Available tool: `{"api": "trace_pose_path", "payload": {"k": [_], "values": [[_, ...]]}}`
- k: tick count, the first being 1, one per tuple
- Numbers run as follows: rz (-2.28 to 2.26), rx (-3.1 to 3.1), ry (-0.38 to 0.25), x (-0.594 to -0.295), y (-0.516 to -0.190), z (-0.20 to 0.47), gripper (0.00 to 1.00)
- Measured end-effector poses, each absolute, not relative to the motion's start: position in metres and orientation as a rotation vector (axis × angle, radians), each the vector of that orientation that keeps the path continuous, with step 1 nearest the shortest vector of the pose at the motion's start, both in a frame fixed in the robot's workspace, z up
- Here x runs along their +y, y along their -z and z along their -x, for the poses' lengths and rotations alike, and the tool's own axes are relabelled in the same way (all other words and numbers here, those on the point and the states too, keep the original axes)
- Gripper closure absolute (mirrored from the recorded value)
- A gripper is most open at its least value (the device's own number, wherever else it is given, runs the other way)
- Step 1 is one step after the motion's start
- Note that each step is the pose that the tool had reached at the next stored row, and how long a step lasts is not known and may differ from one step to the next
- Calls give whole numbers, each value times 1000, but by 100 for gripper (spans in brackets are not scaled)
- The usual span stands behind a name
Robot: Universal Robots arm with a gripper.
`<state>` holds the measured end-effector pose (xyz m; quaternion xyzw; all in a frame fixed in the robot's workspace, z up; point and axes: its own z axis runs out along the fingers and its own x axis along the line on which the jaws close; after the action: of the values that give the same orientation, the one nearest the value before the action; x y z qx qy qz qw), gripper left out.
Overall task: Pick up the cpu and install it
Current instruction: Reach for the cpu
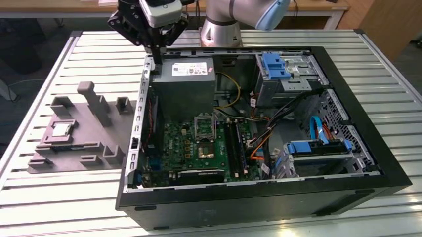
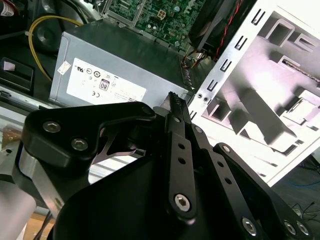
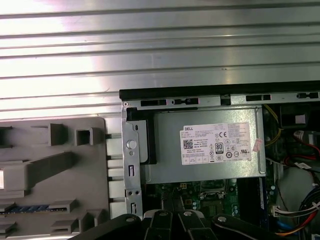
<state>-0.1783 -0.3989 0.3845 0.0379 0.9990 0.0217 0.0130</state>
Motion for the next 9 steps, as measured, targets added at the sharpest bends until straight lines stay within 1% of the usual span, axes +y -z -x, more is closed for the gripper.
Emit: {"api": "trace_pose_path", "payload": {"k": [9], "values": [[-118, 3112, -68, -399, -384, 183, 89]]}}
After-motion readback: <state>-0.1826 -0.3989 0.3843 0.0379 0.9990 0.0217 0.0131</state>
